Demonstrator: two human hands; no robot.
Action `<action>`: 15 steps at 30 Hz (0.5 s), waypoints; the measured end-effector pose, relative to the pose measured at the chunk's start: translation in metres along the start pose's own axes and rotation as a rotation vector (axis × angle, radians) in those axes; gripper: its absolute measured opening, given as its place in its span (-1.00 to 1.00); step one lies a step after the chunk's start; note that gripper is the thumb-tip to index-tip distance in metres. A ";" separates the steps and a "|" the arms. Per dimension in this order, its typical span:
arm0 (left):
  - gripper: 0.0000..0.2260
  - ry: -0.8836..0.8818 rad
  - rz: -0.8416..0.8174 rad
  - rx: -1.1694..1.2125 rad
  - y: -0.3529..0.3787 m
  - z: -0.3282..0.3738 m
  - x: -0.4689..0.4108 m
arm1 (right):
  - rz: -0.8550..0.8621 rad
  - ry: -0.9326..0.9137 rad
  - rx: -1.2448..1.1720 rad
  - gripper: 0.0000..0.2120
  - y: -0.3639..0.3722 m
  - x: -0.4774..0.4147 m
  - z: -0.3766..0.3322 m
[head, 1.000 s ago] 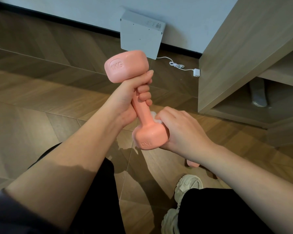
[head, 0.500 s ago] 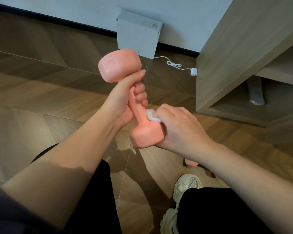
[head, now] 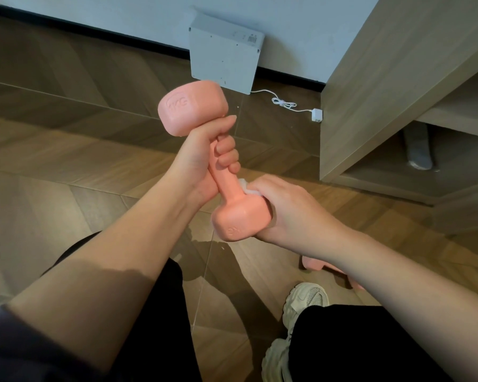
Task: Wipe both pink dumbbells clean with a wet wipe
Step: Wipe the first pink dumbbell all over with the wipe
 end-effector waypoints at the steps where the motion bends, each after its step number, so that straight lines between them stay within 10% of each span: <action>1: -0.63 0.000 0.002 0.010 0.000 0.000 0.000 | -0.041 -0.006 -0.037 -0.70 0.002 0.000 0.000; 15: -0.66 -0.025 -0.397 0.146 0.033 0.003 0.014 | -0.116 -0.084 -0.063 -0.60 0.007 0.004 -0.010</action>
Point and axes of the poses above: each hand's wrist, its own x-axis away from the middle knuckle, its own y-axis out of the palm, z = x × y, the point moved 9 cm from there along -x, towards the middle knuckle, and after that the axes turned 14 degrees about y, right-handed, at the moved point
